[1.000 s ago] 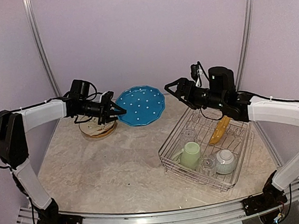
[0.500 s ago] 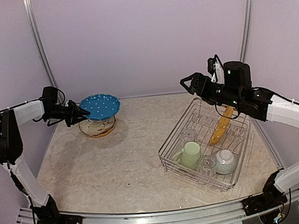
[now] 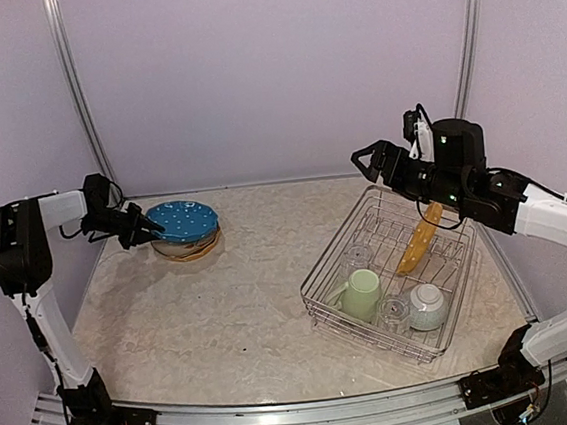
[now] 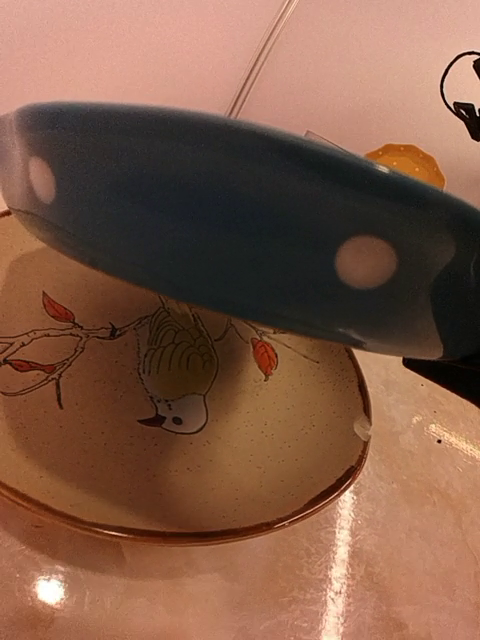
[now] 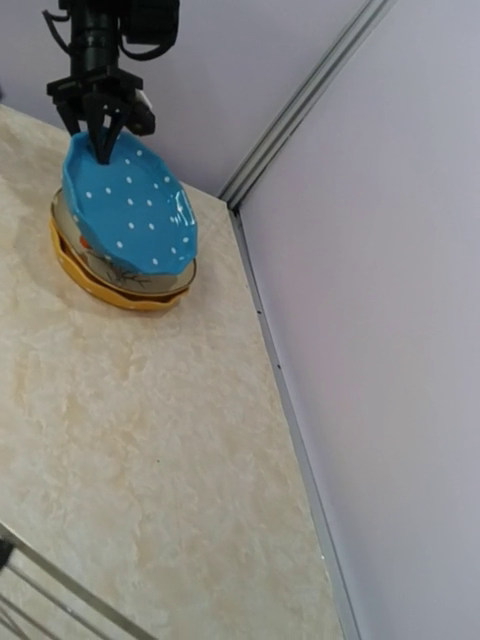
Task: Unload the mixed dishes from the dish rack
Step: Hold the plate.
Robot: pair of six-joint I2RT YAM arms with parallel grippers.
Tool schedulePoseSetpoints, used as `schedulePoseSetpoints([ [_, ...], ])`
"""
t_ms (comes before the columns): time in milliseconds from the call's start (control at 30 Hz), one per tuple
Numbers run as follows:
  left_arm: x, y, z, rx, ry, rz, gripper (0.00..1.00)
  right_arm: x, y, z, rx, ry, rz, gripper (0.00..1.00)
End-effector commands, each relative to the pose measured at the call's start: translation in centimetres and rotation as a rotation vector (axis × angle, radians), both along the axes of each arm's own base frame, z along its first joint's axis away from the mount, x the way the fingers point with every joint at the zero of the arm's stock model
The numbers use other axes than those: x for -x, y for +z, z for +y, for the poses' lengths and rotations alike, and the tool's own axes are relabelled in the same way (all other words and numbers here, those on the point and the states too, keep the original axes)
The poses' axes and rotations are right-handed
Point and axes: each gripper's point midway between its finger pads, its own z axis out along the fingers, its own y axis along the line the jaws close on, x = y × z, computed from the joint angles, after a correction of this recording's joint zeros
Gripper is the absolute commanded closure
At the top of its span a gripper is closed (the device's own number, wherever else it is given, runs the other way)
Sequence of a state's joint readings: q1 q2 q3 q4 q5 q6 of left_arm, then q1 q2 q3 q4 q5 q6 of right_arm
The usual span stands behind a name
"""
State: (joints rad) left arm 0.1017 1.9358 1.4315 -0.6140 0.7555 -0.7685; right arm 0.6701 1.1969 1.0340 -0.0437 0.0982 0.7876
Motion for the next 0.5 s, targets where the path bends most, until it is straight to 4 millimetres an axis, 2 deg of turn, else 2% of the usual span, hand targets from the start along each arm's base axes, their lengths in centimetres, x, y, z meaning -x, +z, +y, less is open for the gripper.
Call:
schedulePoseSetpoints([
  [0, -2.8, 3.1, 0.7, 0.017, -0.033, -0.159, 1.00, 0.2, -0.4, -1.3, 0.028, -0.033, -0.007, 0.09],
  [300, -3.4, 1.4, 0.8, 0.014, -0.045, -0.138, 1.00, 0.6, -0.1, -2.1, 0.029, -0.050, -0.021, 0.09],
  [400, -3.4, 1.4, 0.8, 0.004, -0.046, -0.141, 0.93, 0.6, -0.1, -2.1, 0.027, -0.048, -0.020, 0.09],
  [467, -3.3, 1.3, 0.8, 0.000, -0.046, -0.136, 0.83, 0.6, -0.2, -2.0, 0.026, -0.045, -0.019, 0.09],
])
